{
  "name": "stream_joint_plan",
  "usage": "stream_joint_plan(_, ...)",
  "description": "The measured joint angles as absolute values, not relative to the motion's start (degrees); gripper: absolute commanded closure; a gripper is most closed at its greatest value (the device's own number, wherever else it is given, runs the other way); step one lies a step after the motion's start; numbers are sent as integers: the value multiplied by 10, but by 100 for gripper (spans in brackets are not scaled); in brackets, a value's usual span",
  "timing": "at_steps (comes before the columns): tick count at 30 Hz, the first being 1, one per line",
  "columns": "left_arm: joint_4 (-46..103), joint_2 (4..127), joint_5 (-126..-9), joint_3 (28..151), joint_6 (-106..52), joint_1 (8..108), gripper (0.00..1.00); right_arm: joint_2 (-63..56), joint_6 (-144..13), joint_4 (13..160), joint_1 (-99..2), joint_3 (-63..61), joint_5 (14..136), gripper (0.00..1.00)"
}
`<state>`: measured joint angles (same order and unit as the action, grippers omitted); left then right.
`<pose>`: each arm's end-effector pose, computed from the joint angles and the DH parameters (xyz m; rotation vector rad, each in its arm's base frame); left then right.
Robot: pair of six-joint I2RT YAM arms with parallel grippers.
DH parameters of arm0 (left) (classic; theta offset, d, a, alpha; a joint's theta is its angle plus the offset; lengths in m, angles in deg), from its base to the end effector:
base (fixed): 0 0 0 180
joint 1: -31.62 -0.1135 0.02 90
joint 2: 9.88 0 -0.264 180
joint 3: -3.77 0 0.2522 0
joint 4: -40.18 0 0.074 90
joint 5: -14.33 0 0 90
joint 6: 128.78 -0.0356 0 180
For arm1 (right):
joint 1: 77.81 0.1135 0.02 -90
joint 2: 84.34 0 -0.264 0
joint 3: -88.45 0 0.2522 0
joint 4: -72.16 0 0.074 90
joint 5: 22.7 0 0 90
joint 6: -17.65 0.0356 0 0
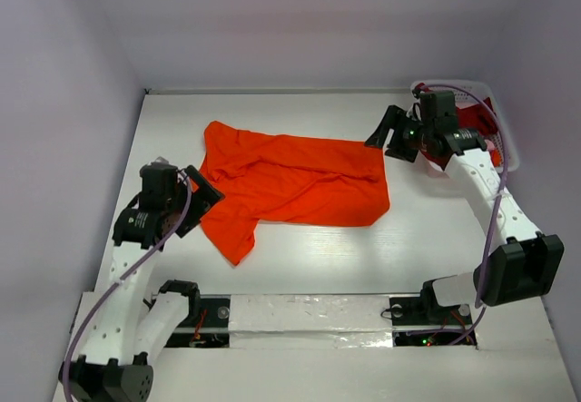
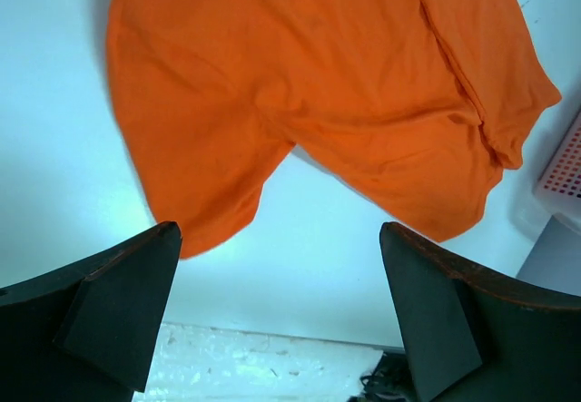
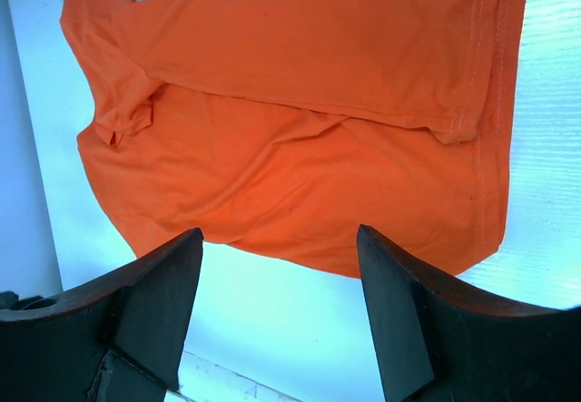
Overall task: Fold and stack the t-shirts
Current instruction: Fold the flattened tshirt in 1/3 of the way
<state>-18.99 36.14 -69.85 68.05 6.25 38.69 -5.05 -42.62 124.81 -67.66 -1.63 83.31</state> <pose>0.1572 -0.0231 0.3108 -0.7128 2.2404 -0.5787 0.2929 0.0624 0.3479 0.2549 2.3484 0.6708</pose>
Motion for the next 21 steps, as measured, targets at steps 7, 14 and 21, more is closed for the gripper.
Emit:
stream_joint_plan(7, -265, 297, -665, 632, 121, 387, 16, -57, -421, 1246, -677, -8, 835, 28)
stream_joint_plan(14, -298, 322, -625, 630, 169, 387, 18, -57, -421, 1251, -677, 2, 844, 28)
stream_joint_plan(21, -296, 349, -599, 621, 217, 388, 20, -67, -408, 1246, -677, 5, 865, 28)
